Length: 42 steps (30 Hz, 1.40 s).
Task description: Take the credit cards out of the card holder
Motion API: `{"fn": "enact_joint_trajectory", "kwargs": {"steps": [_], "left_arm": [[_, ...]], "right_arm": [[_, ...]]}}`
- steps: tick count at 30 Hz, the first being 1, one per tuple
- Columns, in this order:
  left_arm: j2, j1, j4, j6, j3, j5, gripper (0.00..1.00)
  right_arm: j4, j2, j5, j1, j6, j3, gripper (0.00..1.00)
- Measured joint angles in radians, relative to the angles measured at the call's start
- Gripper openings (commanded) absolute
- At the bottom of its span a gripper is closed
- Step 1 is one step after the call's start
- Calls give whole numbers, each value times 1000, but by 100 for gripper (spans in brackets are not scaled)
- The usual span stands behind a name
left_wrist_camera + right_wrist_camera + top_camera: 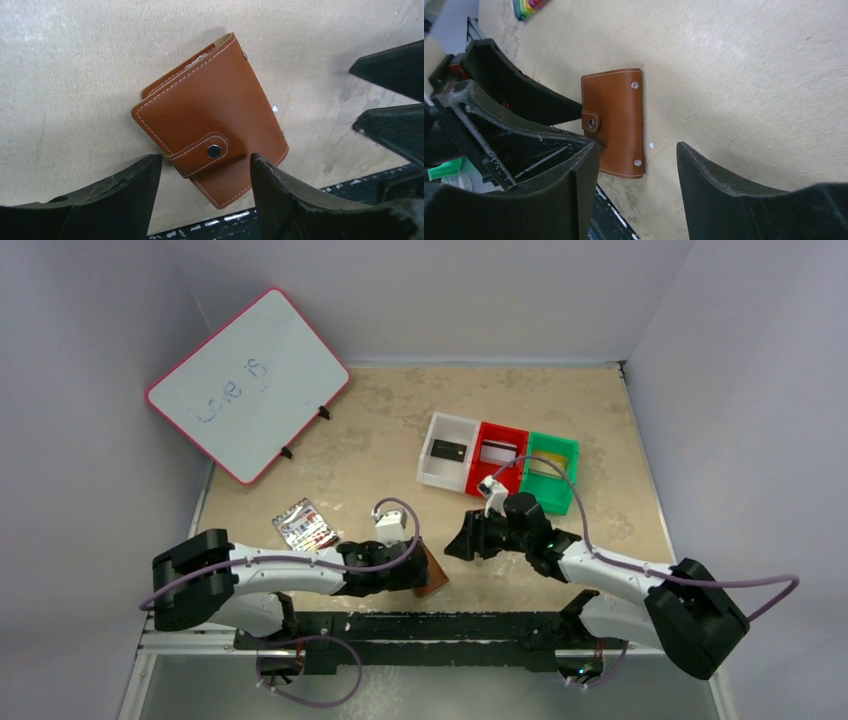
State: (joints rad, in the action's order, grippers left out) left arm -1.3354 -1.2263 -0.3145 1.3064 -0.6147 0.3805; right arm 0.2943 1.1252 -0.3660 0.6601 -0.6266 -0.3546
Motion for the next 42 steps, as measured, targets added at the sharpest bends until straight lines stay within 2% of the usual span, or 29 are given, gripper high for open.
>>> {"fn": "enact_joint_trajectory", "kwargs": {"steps": [9, 14, 16, 24, 33, 38, 42], "left_arm": [[-73, -87, 36, 22, -19, 132, 57], [-149, -113, -34, 36, -93, 205, 51], [-173, -119, -63, 41, -122, 224, 50], [-201, -124, -113, 58, -154, 283, 60], [-201, -123, -116, 72, -154, 319, 65], [-198, -123, -114, 72, -154, 347, 65], [-189, -123, -114, 79, -154, 365, 59]], "right_arm": [[233, 76, 4, 90, -87, 154, 58], [313, 130, 12, 148, -115, 154, 58], [326, 137, 17, 156, -121, 154, 55], [335, 153, 70, 166, -147, 153, 47], [357, 171, 94, 170, -169, 154, 46], [375, 184, 95, 170, -178, 154, 46], [375, 184, 95, 170, -178, 154, 46]]}}
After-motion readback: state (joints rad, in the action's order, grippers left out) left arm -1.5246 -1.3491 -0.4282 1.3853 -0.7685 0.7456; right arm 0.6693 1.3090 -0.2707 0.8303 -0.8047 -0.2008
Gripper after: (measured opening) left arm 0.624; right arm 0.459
